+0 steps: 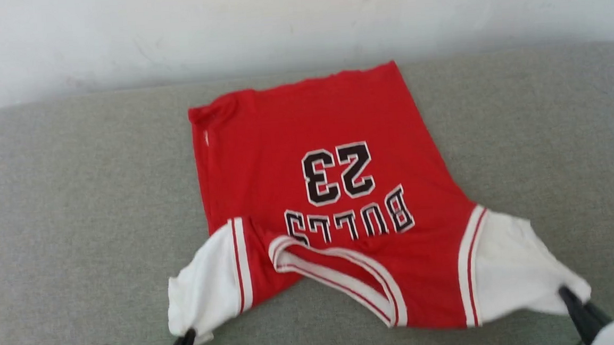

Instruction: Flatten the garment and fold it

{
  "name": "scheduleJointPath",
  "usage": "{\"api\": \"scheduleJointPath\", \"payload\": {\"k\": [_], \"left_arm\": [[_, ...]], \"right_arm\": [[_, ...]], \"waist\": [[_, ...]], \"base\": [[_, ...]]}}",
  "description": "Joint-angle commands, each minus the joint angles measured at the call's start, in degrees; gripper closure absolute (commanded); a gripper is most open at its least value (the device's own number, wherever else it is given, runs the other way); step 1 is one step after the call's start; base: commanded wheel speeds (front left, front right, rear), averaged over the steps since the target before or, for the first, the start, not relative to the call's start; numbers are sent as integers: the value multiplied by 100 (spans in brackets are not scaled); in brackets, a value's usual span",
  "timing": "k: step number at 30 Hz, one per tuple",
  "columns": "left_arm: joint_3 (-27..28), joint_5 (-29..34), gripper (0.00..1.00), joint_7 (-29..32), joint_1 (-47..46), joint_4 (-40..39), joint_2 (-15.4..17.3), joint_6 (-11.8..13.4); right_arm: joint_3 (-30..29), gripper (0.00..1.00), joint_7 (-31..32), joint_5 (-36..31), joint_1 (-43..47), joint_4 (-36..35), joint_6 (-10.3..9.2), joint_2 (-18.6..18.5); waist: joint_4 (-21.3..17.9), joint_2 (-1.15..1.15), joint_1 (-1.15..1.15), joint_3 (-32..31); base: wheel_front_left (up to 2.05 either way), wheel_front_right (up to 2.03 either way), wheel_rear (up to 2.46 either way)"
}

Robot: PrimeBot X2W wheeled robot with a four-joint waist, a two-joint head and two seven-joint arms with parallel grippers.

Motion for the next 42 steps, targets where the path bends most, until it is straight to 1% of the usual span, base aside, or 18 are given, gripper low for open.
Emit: {"api": "scheduleJointPath", "payload": {"k": [1,9,15,19,20,21,22,25,28,30,32,35,38,42], "left_arm": [[0,-47,100,30,78,-27,41,30],[-19,-394,100,490,574,-323,235,150],[25,-380,100,500,795,-541,300,335],[-4,-314,100,458,762,-647,272,367],[-16,-297,100,458,746,-664,269,370],[-26,-274,100,452,726,-682,269,372],[-31,-253,100,441,705,-701,265,378],[-70,-185,100,447,625,-780,271,377],[-103,-68,100,440,466,-909,293,361],[-116,-3,100,430,313,-1002,288,338],[-138,86,100,426,151,-1080,301,309],[-162,189,100,425,-92,-1166,315,249],[-205,289,100,440,-363,-1233,323,168],[-267,410,100,442,-724,-1321,309,45]], "right_arm": [[-50,100,38,42,83,-5,-4,24],[-285,100,806,219,829,-78,-4,81],[-350,100,884,387,1113,-15,-4,85],[-276,100,768,428,1109,86,-4,85],[-288,94,684,419,1075,102,-4,85],[-322,55,578,386,1027,124,-4,85],[-337,0,510,343,979,153,-4,85],[-275,0,436,199,747,85,-4,86],[-232,0,437,8,303,-288,-4,86],[-267,0,464,-184,-137,-648,-4,71],[-260,0,477,-402,-683,-959,-4,-21],[-151,0,525,-742,-1590,-1155,-4,-234],[93,0,702,-937,-2545,-982,-4,-351],[381,0,990,-1239,-3747,-353,-4,-556]], "waist": [[3,0,1,-118],[-1,0,1,-308],[5,0,1,-478],[21,0,1,-558],[23,0,1,-574],[25,0,1,-587],[28,0,1,-591],[43,0,1,-539],[101,0,1,-346],[173,0,1,-157],[248,0,1,39],[370,0,1,375],[505,0,1,709],[711,0,1,1160]], "base": [[0,0,0],[0,0,0],[0,0,0],[0,0,0],[0,0,0],[0,0,0],[0,0,0],[0,0,0],[0,0,0],[0,0,0],[0,0,0],[0,0,0],[0,0,0],[0,0,0]]}}
